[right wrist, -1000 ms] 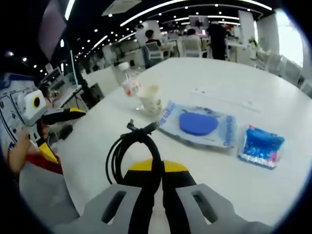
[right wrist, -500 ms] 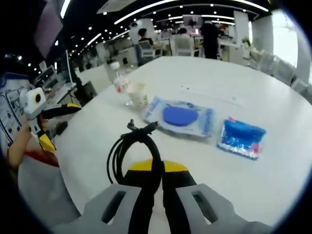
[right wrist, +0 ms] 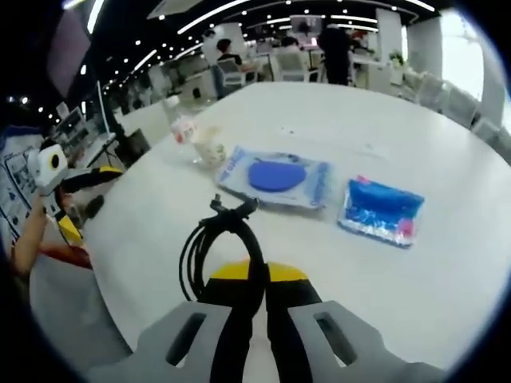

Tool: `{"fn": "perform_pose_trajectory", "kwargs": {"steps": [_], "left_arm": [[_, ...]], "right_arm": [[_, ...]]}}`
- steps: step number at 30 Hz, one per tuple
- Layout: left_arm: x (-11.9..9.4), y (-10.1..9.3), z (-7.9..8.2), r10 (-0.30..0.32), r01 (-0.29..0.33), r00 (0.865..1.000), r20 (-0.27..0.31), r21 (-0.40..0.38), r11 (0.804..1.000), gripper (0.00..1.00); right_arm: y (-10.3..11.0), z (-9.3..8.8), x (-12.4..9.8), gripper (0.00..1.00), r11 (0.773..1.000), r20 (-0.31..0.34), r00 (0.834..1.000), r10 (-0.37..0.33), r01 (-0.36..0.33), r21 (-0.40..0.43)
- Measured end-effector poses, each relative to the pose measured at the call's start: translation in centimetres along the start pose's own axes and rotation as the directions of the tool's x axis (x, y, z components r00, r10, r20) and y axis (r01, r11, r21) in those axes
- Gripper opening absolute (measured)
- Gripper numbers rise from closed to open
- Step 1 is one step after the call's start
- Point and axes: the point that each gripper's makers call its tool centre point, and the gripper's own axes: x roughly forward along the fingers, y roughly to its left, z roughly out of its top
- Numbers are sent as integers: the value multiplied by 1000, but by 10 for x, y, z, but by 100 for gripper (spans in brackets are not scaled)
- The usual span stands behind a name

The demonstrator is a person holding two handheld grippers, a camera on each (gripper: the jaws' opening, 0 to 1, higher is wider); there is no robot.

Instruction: Arrange the tabletop items into an orderly group along one side of the table until the central work area is clear of visible clutter.

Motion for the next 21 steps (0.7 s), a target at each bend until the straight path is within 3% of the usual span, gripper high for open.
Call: {"fn": "perform_pose_trajectory", "kwargs": {"steps": [8,13,16,21], "left_arm": [[0,2,-3,4,-4,1000,-10,1,1000,99],[-1,2,-2,6,-6,1000,-3,-3,1000,98],[0,3,-3,9,-10,1000,-9,-7,1000,97],[-1,4,-4,15,-15,1000,-13,-5,1000,96]], "right_arm": [[-19,-5,7,4,1000,-36,999,-18,19,3],[-29,-12,15,4,998,-81,996,-42,38,-49],[-34,-16,20,4,998,-101,994,-47,43,-40],[-38,-15,25,4,996,-103,993,-58,52,-66]]}}
